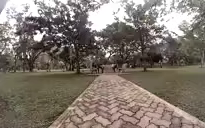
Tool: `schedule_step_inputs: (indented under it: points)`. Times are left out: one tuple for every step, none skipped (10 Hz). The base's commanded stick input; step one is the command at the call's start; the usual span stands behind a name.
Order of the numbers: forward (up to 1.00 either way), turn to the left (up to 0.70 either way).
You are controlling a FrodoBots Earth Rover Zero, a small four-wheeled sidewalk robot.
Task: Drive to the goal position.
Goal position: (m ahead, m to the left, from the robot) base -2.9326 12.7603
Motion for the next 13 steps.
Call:
schedule_step_inputs:
  points:
    - [0.0,0.0]
    - [0.0,0.0]
    - [0.0,0.0]
    - [0.0,0.0]
    - [-0.7,0.0]
    - [-0.7,0.0]
    - [-0.7,0.0]
    - [-0.7,0.0]
    - [-0.7,0.0]
    - [-0.7,0.0]
    - [-0.7,0.0]
    - [-0.7,0.0]
    - [-0.7,0.0]
